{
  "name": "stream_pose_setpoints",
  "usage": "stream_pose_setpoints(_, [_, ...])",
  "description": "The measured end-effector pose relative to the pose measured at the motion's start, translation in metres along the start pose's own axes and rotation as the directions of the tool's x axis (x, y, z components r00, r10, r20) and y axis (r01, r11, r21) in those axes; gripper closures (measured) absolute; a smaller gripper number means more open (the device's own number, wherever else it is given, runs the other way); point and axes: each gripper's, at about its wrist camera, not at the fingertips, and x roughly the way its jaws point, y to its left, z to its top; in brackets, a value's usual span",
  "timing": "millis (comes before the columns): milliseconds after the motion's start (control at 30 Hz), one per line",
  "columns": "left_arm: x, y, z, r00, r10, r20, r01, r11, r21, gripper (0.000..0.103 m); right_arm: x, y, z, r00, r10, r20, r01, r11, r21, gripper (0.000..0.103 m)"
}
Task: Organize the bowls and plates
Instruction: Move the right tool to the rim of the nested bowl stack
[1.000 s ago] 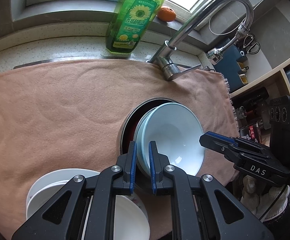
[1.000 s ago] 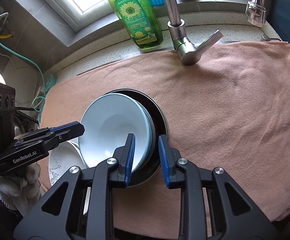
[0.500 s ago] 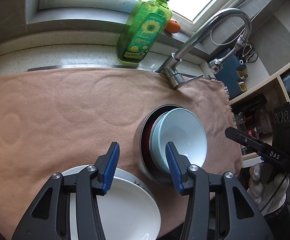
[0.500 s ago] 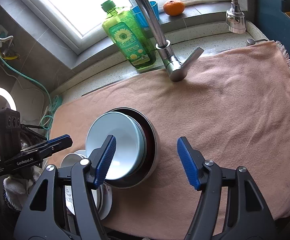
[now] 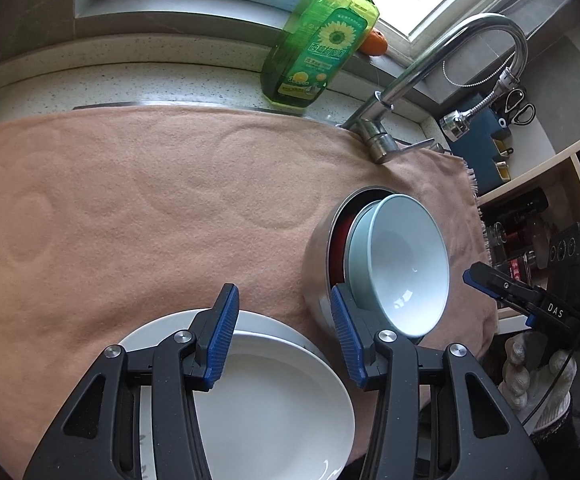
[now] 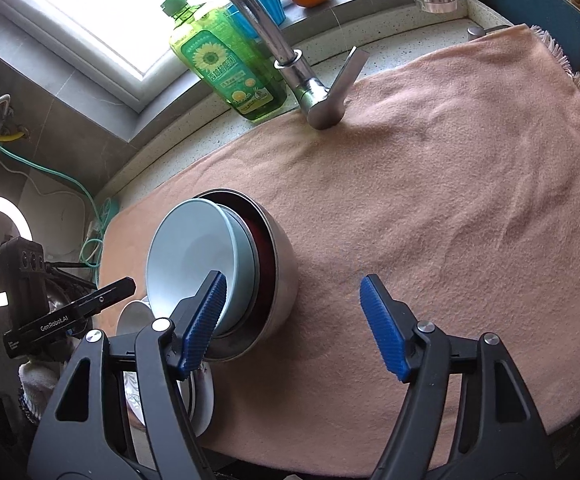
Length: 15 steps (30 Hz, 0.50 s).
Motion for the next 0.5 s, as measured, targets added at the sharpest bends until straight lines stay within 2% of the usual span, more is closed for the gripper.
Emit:
stream_pose_setpoints(133, [0.003,-0.004,0.0,1.0,-0.004,0.003,0.004,1.0,0.007,0.058,0.006,-0.003,-0.002,1.0,0.021,-0.012,-0.02,0.999,0.026,0.034])
stream_pose_setpoints(200, [0.005,-0.005,0.001,1.0,-0.013,0.002,0.013,1.0,0.012,0.06,0.008,-0.003,-0.003,0.999,0.032,-0.022,-0.032,0.999,0.03,0.046])
stream_pose_setpoints(333, [0.009,-0.008,0.003,1.0,-0.03,-0.004,0.03,0.999,0.016,0.074,0.012,-0.002,-0.003,0.998,0.058,-0.031,-0.056,0.998,0.041,0.052])
stream_pose_setpoints(400, [0.012,-0.008,0.004,0.999,-0.037,-0.007,0.037,0.999,0.014,0.077,0.015,-0.001,-0.002,0.997,0.066,-0.037,-0.064,0.997,0.045,0.059])
stream_pose_setpoints(500, [0.015,-0.008,0.005,0.999,-0.043,-0.01,0.043,0.999,0.006,0.083,0.017,-0.001,-0.002,0.997,0.061,-0.04,-0.059,0.997,0.044,0.063])
